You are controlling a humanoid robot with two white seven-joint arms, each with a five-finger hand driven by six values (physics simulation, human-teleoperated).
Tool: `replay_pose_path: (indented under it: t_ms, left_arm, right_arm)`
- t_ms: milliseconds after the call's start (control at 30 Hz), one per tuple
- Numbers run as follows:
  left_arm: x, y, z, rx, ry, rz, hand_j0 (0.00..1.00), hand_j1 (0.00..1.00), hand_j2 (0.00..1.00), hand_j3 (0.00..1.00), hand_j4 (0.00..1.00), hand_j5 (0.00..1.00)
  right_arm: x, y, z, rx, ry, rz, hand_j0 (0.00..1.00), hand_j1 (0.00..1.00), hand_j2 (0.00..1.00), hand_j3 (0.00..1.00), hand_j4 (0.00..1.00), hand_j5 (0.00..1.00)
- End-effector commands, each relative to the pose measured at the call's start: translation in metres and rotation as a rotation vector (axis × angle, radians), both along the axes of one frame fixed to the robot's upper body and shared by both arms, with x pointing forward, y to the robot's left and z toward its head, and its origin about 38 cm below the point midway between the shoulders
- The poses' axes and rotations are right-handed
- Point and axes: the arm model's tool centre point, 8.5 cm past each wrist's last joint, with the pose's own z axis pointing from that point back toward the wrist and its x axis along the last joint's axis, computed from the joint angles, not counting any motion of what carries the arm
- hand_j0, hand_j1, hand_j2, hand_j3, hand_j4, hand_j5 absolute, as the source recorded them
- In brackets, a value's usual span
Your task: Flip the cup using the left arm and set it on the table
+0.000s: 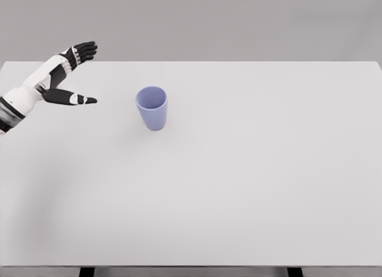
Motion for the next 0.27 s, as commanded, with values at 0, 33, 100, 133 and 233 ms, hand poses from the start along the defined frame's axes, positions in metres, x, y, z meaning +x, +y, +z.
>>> replay_pose_path:
  t_ms: [0,33,100,133,233]
  left_arm:
    - [-0.0020,0.0062,-0.0017,0.040,0.000,0.005,1.00,1.00,1.00,1.00,1.00,1.00]
    - [-0.0023,0.0053,-0.0030,0.040,0.003,0.003,1.00,1.00,1.00,1.00,1.00,1.00]
    - [-0.0026,0.0051,-0.0060,0.040,0.010,0.005,1.00,1.00,1.00,1.00,1.00,1.00]
    - [-0.0026,0.0056,-0.0062,0.039,0.011,0.006,1.00,1.00,1.00,1.00,1.00,1.00]
    - [-0.0025,0.0052,-0.0059,0.038,0.010,0.005,1.00,1.00,1.00,1.00,1.00,1.00]
  right_arm:
    - [0.0000,0.0000,0.0000,0.000,0.000,0.000,1.00,1.00,1.00,1.00,1.00,1.00]
    - [0.0000,0.0000,0.0000,0.000,0.000,0.000,1.00,1.00,1.00,1.00,1.00,1.00]
    - [0.0000,0.0000,0.0000,0.000,0.000,0.000,1.00,1.00,1.00,1.00,1.00,1.00]
    - [0.0000,0.0000,0.0000,0.000,0.000,0.000,1.00,1.00,1.00,1.00,1.00,1.00]
    - [0.0000,0.0000,0.0000,0.000,0.000,0.000,1.00,1.00,1.00,1.00,1.00,1.00]
